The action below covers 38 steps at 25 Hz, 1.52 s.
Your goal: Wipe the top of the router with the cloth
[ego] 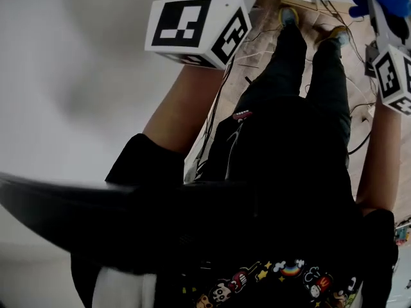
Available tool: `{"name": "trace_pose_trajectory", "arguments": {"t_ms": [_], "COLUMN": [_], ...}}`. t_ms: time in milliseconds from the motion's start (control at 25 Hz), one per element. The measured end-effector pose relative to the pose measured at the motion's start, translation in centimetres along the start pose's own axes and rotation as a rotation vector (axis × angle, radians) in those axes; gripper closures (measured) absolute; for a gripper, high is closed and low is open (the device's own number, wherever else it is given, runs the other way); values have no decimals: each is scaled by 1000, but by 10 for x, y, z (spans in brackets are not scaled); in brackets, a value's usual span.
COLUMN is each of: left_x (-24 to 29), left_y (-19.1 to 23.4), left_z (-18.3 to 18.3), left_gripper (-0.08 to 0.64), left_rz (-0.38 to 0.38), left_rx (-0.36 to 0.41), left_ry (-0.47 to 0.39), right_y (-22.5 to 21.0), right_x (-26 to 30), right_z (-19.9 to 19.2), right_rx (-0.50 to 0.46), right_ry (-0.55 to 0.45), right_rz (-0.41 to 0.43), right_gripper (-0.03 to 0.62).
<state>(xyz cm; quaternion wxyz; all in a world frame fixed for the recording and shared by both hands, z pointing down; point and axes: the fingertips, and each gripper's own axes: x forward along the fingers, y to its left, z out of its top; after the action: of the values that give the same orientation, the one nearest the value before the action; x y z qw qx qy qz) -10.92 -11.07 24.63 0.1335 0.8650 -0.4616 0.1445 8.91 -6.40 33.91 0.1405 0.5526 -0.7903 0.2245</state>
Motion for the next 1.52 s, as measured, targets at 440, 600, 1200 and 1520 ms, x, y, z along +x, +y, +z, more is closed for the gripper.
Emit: {"name": "trace_pose_trajectory", "arguments": {"t_ms": [440,600,1200,1520], "left_x": [78,110,189,203], "left_y": [-33,-52,-24,-3], "left_z": [-82,-112,-199,-219], "left_gripper": [560,560,560,560], "left_rz": [-38,-70,-29,-30], "left_rx": [-57,-62,-89,-118], "left_ry": [76,82,141,172], "right_y": [-25,-39,-64,-95], "right_x": [65,96,236,313], "right_z": [-84,-126,-228,-232], "right_rx": [20,55,45,5], "right_ry": [127,170,342,351], "right_rz": [12,-14,-137,-216], "right_gripper": [474,474,474,474]}}
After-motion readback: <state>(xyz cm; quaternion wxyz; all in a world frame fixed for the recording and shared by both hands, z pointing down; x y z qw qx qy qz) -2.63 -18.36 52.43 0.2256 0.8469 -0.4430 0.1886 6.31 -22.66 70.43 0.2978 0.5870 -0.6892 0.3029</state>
